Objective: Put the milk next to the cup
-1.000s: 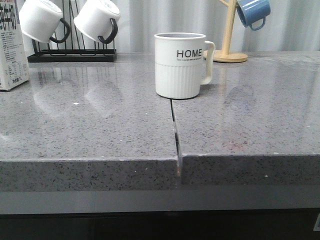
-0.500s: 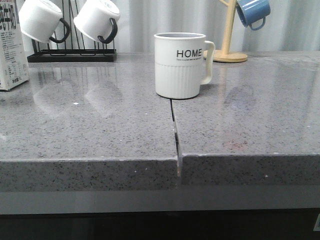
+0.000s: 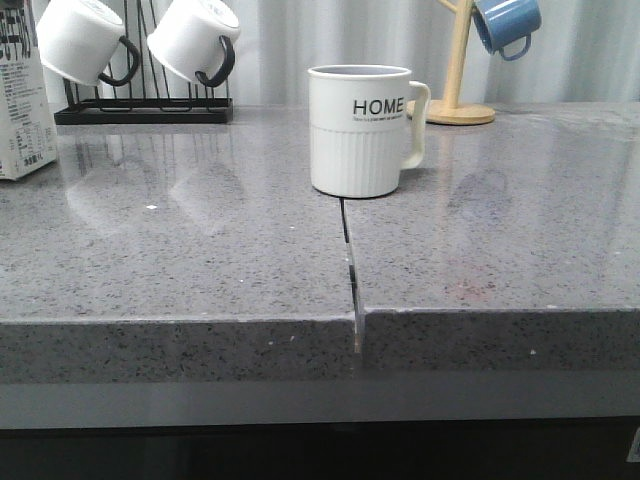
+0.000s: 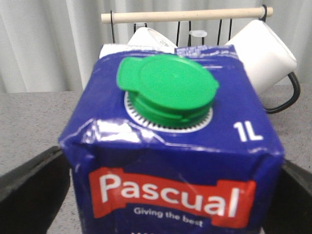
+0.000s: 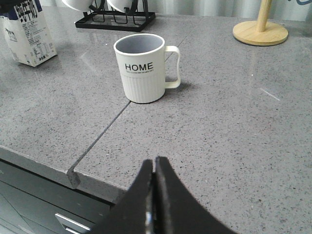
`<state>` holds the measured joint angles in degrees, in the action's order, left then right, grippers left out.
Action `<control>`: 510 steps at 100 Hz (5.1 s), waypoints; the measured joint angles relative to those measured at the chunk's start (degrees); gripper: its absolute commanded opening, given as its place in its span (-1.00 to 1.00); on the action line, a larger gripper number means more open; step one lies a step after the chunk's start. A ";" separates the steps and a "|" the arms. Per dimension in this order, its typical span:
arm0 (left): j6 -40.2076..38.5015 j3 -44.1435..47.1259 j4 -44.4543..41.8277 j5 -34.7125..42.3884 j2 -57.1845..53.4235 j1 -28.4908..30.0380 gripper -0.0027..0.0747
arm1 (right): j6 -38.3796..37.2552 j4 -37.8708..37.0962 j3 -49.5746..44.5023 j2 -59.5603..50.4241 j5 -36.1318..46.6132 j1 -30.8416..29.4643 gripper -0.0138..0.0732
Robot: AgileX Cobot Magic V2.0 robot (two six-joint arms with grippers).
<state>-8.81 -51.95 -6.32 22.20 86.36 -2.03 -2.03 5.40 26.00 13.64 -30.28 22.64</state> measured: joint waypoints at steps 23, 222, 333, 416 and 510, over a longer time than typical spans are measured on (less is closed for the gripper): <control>-2.67 -0.15 0.48 1.21 0.98 0.00 -0.49 | 0.00 0.00 0.00 0.00 0.00 0.00 -0.77; 14.32 -8.46 20.80 2.41 8.41 -31.91 -0.27 | 0.00 0.00 0.00 0.00 0.00 0.00 -0.77; 3.49 -3.38 2.62 -20.91 -12.18 -30.38 -0.14 | 0.00 0.00 0.00 0.00 0.00 0.00 -0.77; 0.91 24.40 3.89 -37.52 -54.69 -6.14 -0.99 | 0.00 0.00 0.00 0.00 0.00 0.00 -0.77; 0.91 41.75 1.77 -40.08 -84.90 -5.86 -0.99 | 0.00 0.00 0.00 0.00 0.00 0.00 -0.77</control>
<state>-7.90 -10.20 -4.56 -17.88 1.46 -7.89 -2.03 5.40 26.00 13.64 -30.28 22.64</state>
